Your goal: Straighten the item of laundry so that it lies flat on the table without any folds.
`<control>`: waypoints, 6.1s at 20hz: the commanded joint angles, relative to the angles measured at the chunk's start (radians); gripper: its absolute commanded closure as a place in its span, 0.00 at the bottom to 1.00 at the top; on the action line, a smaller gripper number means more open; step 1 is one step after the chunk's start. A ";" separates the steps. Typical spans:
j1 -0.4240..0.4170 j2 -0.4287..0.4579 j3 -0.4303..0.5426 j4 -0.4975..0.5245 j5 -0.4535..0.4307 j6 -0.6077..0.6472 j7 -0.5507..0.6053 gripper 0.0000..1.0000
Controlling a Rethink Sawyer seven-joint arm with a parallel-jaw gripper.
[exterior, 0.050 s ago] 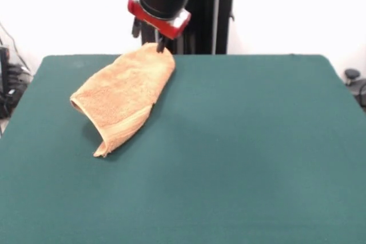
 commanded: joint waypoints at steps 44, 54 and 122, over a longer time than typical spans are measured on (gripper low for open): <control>-0.216 0.217 0.051 0.127 -0.022 -0.440 0.118 0.00; -0.064 0.239 -0.004 0.048 0.111 -0.312 0.271 0.00; -0.027 0.289 -0.096 0.138 0.290 -0.473 0.207 0.00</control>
